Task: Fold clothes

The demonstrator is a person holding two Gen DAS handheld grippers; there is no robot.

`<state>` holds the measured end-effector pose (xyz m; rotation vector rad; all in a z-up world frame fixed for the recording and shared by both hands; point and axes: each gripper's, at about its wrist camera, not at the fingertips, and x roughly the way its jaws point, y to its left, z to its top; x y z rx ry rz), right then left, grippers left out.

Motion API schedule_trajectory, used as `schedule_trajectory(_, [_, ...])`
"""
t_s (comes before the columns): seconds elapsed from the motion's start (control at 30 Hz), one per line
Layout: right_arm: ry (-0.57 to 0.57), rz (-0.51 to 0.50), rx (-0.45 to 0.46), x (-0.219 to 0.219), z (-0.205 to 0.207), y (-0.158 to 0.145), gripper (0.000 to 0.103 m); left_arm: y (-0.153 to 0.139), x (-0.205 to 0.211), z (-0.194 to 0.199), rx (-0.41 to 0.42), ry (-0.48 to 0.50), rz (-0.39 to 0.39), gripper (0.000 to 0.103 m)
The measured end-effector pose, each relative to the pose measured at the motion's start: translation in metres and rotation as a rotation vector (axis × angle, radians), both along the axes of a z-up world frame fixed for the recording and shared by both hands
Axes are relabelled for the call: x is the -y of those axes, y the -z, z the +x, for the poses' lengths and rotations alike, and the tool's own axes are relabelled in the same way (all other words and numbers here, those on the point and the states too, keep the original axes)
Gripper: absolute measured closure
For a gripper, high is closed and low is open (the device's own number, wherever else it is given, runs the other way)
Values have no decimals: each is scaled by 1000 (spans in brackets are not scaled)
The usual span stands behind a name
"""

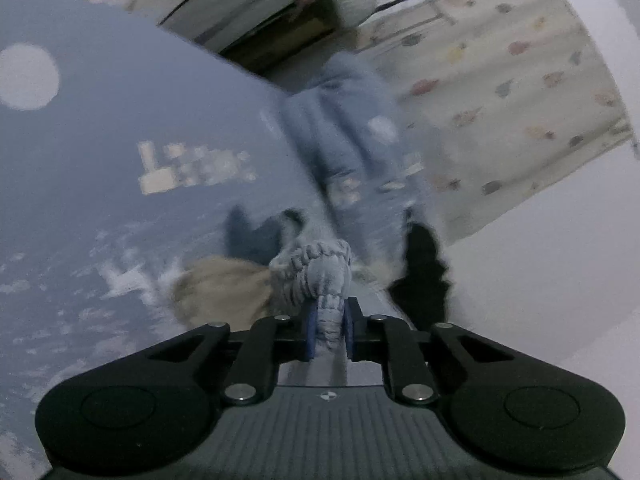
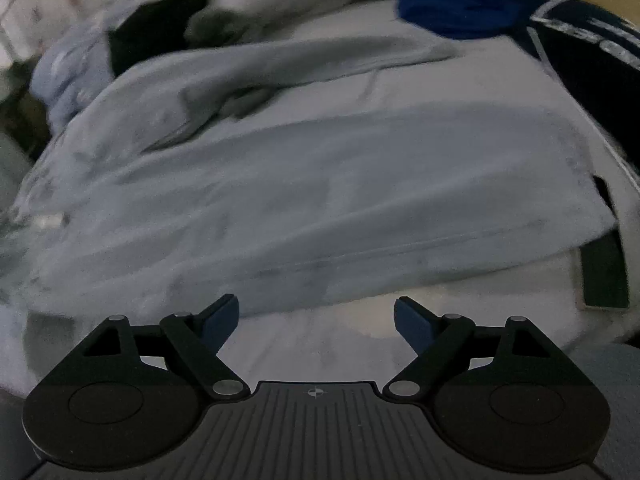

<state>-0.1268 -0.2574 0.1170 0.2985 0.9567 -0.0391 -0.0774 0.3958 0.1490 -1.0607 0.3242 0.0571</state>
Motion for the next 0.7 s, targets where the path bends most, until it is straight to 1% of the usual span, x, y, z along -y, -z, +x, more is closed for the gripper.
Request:
schedule_trajectory(0.1, [59,-48,35,22,-6,-8,15,-26,7,-6,51,-7,-11,87])
schedule_trajectory(0.2, [172,-55,74,57,-14,-16,10,-43,16,-12,71,-13,-27,87])
schedule_trajectory(0.27, [293,21,90,88,-20,-13,9,-48,21,-13,59,-11,-21,87])
schedule_trajectory(0.37, [482,150,111,135,-29,-7,9,-45,24,-10,14,-21,-13,87])
schedule_trajectory(0.43, [631,268,118,164,-37,7,9,-42,26,-10,-23,-38,-8,87])
schedule_trajectory(0.5, [725,344,111,180,-41,22,9,-40,29,-10,-46,-47,8,87])
schedule_trajectory(0.57, [731,340,95,181,-36,34,9,-40,30,-10,-61,-55,16,87])
schedule_trajectory(0.63, [704,309,68,174,-23,46,9,-41,31,-11,-74,-63,28,87])
schedule_trajectory(0.7, [692,309,43,169,-10,56,9,-42,32,-10,-89,-74,34,87])
